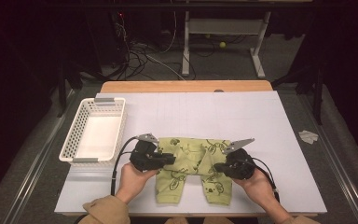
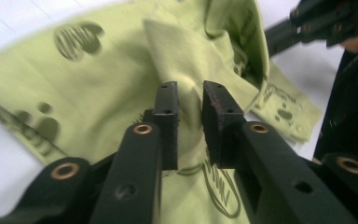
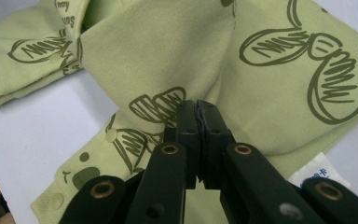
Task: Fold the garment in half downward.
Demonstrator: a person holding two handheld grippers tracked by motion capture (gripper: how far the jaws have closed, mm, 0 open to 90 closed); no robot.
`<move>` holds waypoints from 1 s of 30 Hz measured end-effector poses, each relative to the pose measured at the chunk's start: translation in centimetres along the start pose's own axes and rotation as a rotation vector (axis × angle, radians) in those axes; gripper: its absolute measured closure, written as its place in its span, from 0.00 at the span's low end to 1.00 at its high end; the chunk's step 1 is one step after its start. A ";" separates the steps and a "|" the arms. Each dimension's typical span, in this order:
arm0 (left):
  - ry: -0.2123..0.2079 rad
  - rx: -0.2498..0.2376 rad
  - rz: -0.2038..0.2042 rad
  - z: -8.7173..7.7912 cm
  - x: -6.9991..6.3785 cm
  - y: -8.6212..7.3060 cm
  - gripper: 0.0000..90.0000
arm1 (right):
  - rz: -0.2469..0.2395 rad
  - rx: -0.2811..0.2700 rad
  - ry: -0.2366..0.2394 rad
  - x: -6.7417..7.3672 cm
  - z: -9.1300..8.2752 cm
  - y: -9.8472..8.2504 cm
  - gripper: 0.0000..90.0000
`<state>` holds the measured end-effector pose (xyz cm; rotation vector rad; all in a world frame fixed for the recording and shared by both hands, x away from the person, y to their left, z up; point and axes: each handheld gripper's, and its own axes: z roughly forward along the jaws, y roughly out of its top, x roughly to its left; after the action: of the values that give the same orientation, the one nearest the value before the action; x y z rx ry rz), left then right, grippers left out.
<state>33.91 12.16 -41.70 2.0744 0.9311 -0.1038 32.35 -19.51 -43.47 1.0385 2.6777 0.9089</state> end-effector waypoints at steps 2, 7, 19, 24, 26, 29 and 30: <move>0.009 -0.014 0.004 -0.2 0.0 0.2 0.77 | -0.003 0.004 0.000 0.1 0.0 0.1 1.00; 0.065 0.008 0.003 0.3 0.8 2.0 0.75 | -0.003 0.006 0.001 0.1 0.1 0.1 1.00; 0.092 0.089 -0.061 3.5 2.7 2.3 0.73 | -0.004 0.002 0.004 0.0 0.0 0.0 0.96; 0.084 0.105 -0.057 3.9 2.5 2.1 0.72 | 0.049 -0.027 0.008 -0.9 -0.8 -0.2 0.88; 0.083 0.107 -0.055 4.0 2.6 2.0 0.72 | 0.059 -0.040 0.001 -1.3 -1.3 -0.2 0.88; 0.079 0.104 -0.058 4.1 2.6 2.0 0.72 | 0.074 -0.030 -0.026 -1.8 -1.6 0.2 0.96; 0.078 0.103 -0.059 4.1 2.6 2.0 0.73 | 0.074 -0.029 -0.041 -2.2 -1.6 0.5 0.99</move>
<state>38.12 9.95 -44.00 2.1590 1.0546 -0.1040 33.76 -21.43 -42.07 1.1446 2.6008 0.9253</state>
